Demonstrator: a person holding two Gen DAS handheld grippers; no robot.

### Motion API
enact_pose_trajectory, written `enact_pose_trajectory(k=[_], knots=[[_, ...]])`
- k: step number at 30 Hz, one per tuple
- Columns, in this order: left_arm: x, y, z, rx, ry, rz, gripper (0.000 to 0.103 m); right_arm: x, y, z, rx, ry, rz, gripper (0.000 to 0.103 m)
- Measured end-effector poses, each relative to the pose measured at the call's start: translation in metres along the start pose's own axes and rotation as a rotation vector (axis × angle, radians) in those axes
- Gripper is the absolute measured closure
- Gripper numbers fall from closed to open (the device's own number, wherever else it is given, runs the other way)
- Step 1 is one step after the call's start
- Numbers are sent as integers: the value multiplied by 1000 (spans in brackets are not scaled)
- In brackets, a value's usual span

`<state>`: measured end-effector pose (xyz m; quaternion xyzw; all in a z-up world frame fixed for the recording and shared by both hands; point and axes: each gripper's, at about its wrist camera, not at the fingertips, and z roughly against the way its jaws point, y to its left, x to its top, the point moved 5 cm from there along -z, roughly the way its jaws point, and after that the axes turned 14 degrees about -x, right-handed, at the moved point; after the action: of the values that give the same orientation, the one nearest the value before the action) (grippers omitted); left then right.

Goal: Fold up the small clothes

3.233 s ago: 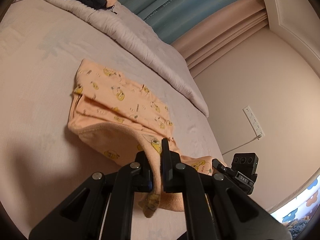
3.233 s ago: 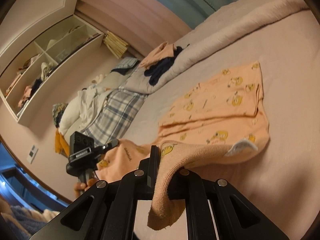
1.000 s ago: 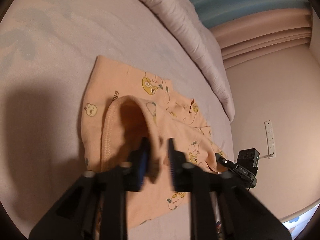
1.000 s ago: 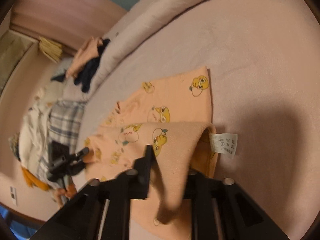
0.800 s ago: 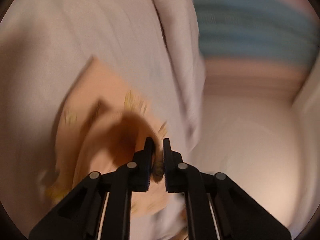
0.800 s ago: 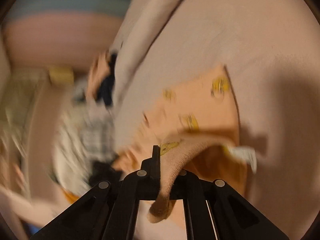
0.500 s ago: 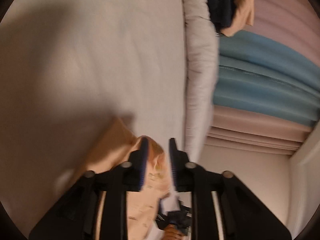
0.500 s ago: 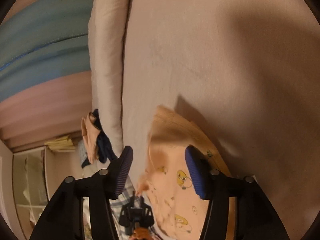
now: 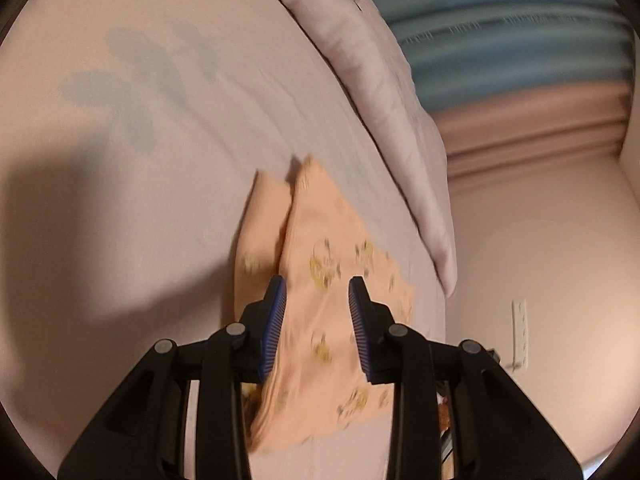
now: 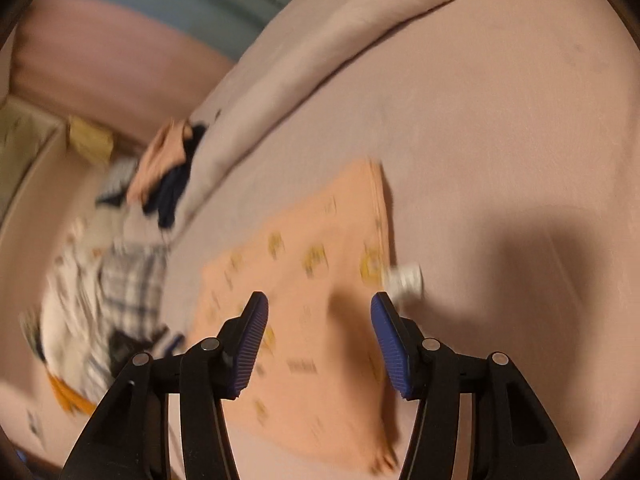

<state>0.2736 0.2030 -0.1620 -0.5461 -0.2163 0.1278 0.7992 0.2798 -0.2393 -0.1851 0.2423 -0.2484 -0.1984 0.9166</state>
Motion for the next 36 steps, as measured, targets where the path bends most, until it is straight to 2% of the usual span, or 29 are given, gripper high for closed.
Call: enact_pose_trajectory(k=[5,9,13,15,17,20,23,25,26,30,33,35,36], knots=[[-18,2,-15,23,65,-18,72,-24,-10,-4,-23,25,35,47],[-9,4,-27,27,64,5,72,-33,-7,2,-17,35,48,47],[3,10,-35,72,50,10,72,-30,2,4,-15,25,55,47],[6,12,-41,62,69,21,72,-31,4,5,-14,20,56,47],[9,16,-49,85,92,8,72,-32,3,5,-17,19,60,47],[15,21,-57,25,101,58,71,-32,3,2,-18,22,59,47],[17,18,-56,12,98,48,75,-33,3,0,-20,25,61,47],[17,16,-55,15,86,40,95,-33,3,0,-24,25,65,47],[15,15,-54,8,83,39,102,-33,3,0,-28,21,68,47],[8,8,-43,-53,26,26,102,-33,5,2,-39,10,75,47],[8,14,-22,-23,-59,33,102,-32,8,4,-51,1,83,47],[9,22,-10,-32,-81,61,103,-32,10,6,-54,-5,91,47],[9,26,-5,-12,-89,60,103,-33,11,7,-55,-8,96,47]])
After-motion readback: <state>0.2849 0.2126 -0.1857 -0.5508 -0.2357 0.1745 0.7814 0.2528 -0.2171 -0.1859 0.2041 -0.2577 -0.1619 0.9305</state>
